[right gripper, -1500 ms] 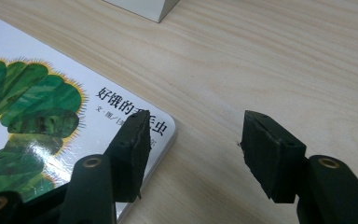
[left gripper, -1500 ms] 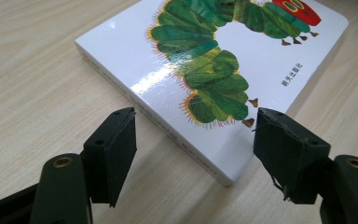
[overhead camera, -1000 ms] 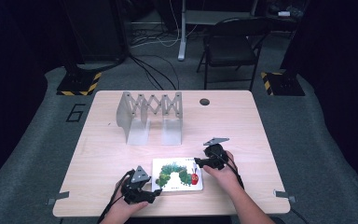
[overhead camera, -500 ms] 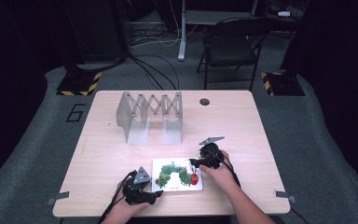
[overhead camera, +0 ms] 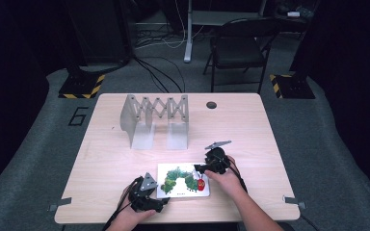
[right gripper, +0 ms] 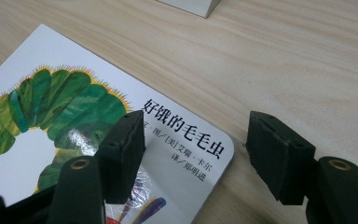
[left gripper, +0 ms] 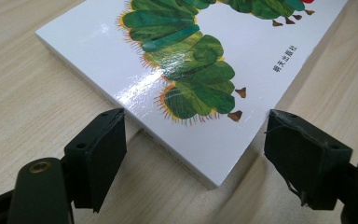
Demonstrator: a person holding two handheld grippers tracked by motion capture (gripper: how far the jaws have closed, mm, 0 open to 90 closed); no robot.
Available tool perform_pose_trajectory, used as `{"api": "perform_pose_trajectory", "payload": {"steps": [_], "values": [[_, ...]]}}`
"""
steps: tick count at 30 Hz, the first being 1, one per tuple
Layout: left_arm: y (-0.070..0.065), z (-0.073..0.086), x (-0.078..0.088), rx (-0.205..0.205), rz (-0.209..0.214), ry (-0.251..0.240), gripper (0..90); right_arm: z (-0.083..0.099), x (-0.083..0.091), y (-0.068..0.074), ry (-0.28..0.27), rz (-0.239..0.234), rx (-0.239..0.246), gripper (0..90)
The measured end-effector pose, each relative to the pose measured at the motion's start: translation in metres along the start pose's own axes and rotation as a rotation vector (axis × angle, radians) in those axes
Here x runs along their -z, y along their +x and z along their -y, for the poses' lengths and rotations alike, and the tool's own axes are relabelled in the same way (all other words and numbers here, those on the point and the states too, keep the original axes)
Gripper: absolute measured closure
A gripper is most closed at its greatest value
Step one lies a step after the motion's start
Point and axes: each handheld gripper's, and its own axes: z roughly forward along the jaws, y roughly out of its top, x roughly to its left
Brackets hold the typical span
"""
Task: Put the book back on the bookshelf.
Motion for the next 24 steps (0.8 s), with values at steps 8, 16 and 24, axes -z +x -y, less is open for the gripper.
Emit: {"api": "perform_pose_trajectory", "payload": {"steps": [8, 16, 24], "values": [[0.0002, -0.0001, -0.0015, -0.011, -0.001, -0.006, 19.7, -0.0003, -0.0014, 0.0039, 0.013, -0.019, -0.013, 36.8], [0.0017, -0.0016, -0.0027, -0.014, 0.006, -0.004, 19.6, 0.0001, -0.0006, 0.0039, 0.014, -0.011, -0.004, 36.5], [0.0037, -0.0033, -0.0044, -0.005, 0.011, -0.009, 19.5, 0.0006, 0.0018, 0.004, 0.019, -0.004, -0.021, 36.9]]}}
